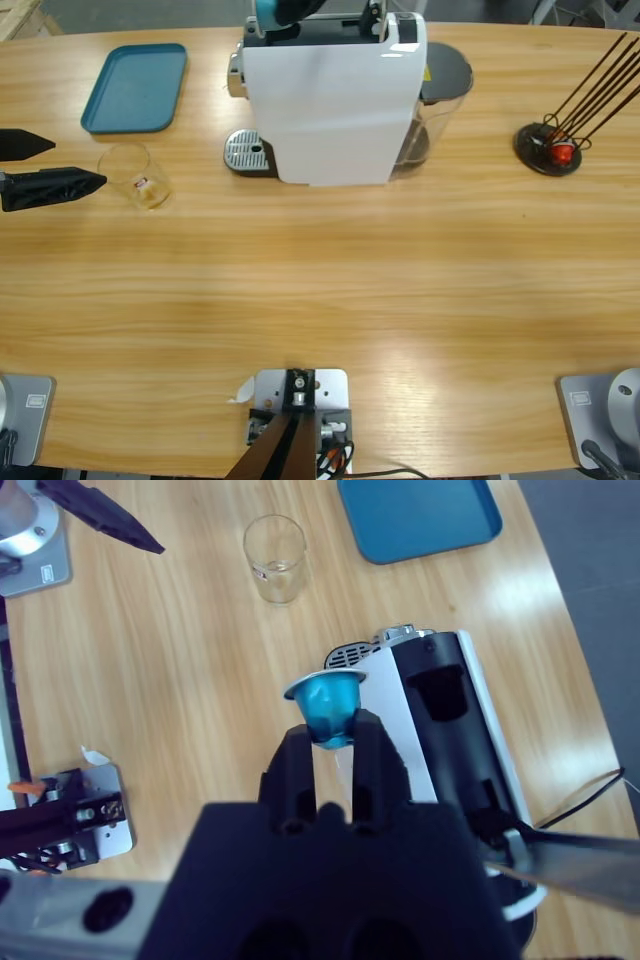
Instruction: Pour coffee
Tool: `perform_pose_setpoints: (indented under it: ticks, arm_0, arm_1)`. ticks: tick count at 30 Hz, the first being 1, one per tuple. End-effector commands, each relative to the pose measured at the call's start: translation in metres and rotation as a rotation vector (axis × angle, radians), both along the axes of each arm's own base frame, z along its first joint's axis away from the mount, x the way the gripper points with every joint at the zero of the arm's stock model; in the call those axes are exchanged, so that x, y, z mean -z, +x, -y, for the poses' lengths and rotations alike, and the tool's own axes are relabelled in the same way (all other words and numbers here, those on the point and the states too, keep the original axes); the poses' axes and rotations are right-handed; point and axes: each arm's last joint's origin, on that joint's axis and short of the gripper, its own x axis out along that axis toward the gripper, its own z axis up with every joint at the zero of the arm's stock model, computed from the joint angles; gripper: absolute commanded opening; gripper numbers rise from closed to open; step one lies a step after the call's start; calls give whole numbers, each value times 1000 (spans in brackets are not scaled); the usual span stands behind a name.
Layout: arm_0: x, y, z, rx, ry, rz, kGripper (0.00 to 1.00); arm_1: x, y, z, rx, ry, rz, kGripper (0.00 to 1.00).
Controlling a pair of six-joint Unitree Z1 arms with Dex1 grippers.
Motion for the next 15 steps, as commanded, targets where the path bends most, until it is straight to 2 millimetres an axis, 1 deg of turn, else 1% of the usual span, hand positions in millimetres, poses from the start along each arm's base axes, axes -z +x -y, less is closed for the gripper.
perform_pose_setpoints:
  ticks: [1,8,12,15]
  arm_0:
    - [13,-3,0,16,20,-38,899]
    - [13,-4,0,17,20,-37,899]
    - [13,-4,0,17,21,-38,899]
    - [14,-3,1,17,24,-41,899]
  arm_1:
    - [28,26,-34,-34,-61,-35,0]
    - [37,37,-44,-26,-90,-23,0]
    - [40,47,-39,8,-110,-14,0]
    - [39,53,-33,34,-119,2,0]
